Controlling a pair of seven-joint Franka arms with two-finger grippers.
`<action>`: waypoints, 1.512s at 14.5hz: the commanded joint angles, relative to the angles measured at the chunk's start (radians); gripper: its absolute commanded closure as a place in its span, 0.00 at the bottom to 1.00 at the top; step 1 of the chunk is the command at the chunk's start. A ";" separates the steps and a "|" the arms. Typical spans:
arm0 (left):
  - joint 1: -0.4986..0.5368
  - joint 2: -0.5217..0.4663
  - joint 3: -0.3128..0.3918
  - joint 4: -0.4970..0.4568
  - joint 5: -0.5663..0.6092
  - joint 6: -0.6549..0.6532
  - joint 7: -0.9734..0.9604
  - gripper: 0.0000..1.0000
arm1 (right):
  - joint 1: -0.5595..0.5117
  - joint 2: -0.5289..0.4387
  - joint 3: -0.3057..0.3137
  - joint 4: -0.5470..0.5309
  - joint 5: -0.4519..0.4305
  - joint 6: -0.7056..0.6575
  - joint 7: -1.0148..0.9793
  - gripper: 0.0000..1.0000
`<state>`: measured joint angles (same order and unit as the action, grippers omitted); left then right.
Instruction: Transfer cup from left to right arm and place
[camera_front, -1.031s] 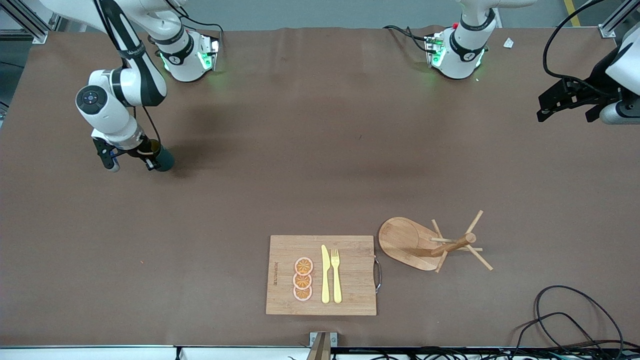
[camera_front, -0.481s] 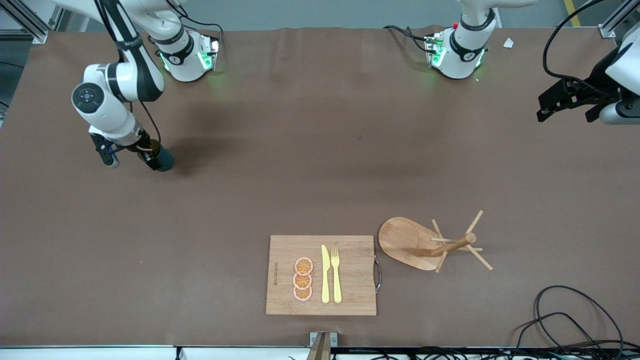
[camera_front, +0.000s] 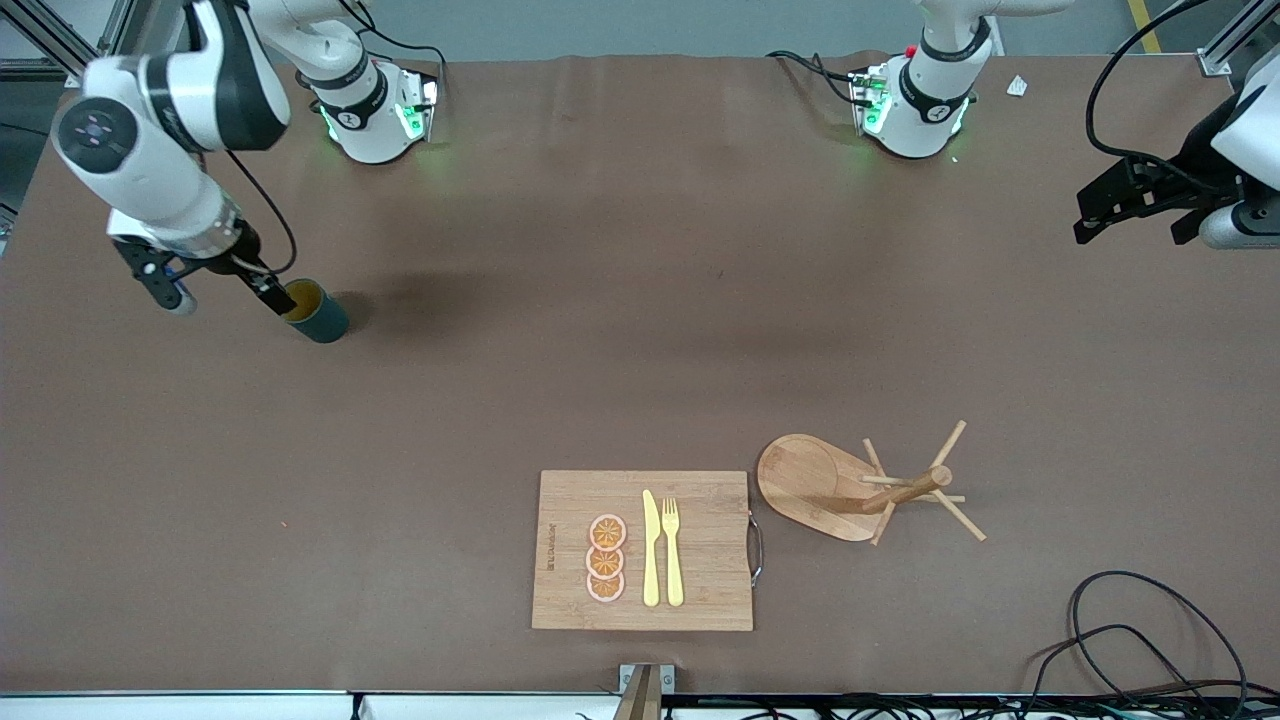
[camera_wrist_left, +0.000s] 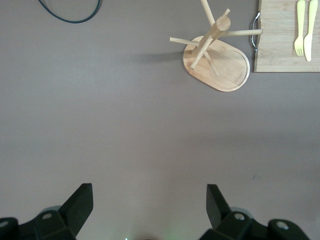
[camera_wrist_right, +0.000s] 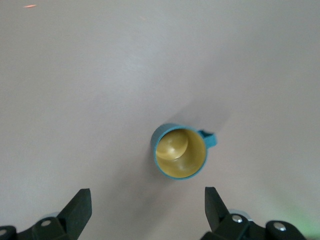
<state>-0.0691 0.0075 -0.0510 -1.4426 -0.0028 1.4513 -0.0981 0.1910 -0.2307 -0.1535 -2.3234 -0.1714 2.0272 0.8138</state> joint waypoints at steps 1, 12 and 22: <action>-0.003 -0.001 -0.009 -0.009 0.029 0.011 0.021 0.00 | -0.013 0.010 -0.043 0.227 0.023 -0.192 -0.368 0.00; -0.008 -0.001 -0.012 -0.001 0.034 0.011 0.020 0.00 | 0.021 0.014 -0.075 0.432 0.076 -0.257 -0.829 0.00; -0.006 -0.004 -0.012 0.005 0.043 0.008 0.018 0.00 | 0.021 0.019 -0.086 0.484 0.075 -0.303 -0.953 0.00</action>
<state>-0.0777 0.0131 -0.0570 -1.4411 0.0190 1.4561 -0.0980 0.2251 -0.2254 -0.2415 -1.8699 -0.1052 1.7407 -0.1133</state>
